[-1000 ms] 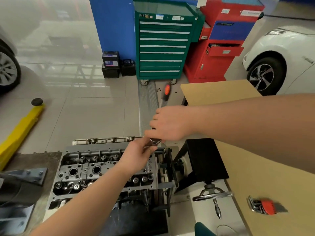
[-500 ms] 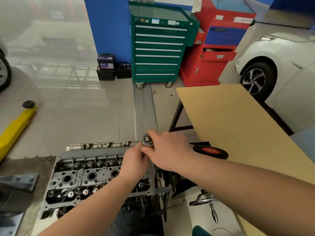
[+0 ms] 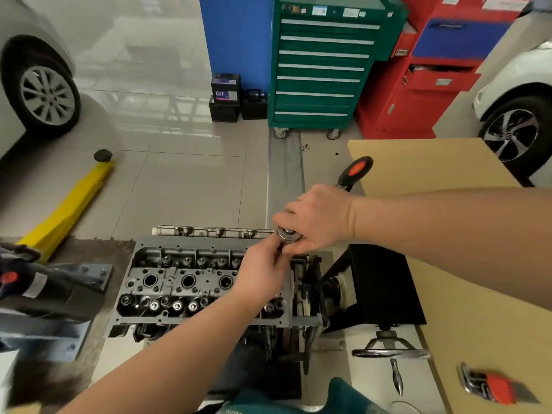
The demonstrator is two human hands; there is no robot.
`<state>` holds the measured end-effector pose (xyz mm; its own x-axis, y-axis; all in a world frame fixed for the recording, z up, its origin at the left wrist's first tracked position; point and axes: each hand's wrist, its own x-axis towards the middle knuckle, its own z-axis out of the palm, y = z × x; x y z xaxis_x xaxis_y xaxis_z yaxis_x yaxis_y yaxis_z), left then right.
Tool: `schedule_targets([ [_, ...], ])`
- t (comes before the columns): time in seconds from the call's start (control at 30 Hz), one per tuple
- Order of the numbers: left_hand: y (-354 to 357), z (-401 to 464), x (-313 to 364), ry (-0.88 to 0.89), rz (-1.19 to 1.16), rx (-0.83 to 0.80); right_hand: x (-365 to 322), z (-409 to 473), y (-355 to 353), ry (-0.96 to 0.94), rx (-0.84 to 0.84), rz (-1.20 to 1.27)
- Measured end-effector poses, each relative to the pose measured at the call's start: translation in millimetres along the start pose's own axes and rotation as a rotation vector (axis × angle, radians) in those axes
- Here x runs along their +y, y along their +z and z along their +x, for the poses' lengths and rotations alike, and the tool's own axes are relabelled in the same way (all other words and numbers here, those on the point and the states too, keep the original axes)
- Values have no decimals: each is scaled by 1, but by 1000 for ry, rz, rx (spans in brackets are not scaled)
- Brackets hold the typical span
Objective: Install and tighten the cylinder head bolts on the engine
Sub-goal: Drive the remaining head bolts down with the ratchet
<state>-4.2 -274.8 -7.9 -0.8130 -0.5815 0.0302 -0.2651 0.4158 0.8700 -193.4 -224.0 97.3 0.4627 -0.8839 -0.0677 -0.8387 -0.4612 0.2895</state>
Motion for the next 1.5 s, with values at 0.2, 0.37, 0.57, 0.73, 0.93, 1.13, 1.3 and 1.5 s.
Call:
schedule_targets([
  [0.2,-2,1,1,63,28,-7,-25,-9,1,194,15,-9],
  [0.37,-6,4,-8,30,3,-39,-51,-2,-1,460,20,-13],
  [0.57,-11,7,-15,-17,-22,-172,-55,-1,-7,566,-11,75],
  [0.73,-8,7,-32,-71,30,-270,-39,0,-18,543,-189,220],
  [0.93,-2,6,-36,-23,118,-217,-32,-3,-23,512,-232,323],
  [1.13,-19,14,-33,53,128,-234,-16,7,-38,531,-268,413],
  [1.3,-40,44,-8,27,-22,-215,34,19,-80,582,-225,493],
  [1.5,-107,72,-24,81,158,-444,16,36,-76,636,-149,646],
])
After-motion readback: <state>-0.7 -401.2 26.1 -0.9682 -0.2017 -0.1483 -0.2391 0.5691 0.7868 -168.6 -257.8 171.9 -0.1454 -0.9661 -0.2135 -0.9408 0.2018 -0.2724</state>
